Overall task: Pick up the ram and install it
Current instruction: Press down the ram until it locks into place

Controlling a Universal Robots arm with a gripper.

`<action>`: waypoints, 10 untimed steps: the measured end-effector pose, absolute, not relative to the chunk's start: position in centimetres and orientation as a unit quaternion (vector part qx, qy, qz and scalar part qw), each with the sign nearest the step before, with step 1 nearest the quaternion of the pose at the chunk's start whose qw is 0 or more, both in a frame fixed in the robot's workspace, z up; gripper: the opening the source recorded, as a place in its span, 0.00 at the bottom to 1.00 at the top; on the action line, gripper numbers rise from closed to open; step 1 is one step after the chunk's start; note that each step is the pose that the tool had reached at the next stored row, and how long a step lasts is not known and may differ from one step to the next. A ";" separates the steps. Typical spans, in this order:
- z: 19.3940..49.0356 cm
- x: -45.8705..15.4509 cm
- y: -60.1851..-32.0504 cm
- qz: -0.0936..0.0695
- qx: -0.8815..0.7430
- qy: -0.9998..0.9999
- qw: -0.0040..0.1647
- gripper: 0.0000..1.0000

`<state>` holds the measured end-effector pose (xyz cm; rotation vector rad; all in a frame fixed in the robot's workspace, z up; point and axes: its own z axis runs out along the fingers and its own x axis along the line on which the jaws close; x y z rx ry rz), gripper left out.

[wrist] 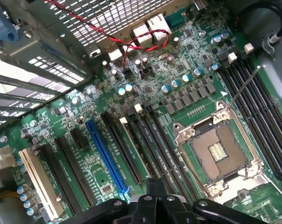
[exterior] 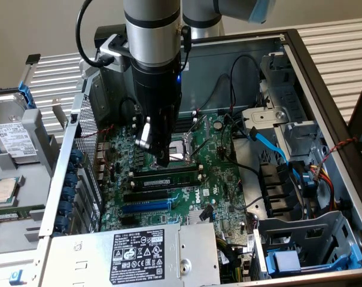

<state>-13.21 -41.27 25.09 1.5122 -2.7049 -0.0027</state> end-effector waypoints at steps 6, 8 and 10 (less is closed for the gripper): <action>25.0 -13.2 -41.3 -0.002 0.444 -0.896 0.021 0.11; 25.0 -13.2 -41.3 -0.002 0.428 -0.903 0.021 0.11; 25.0 -13.2 -41.3 -0.003 0.413 -0.910 0.021 0.11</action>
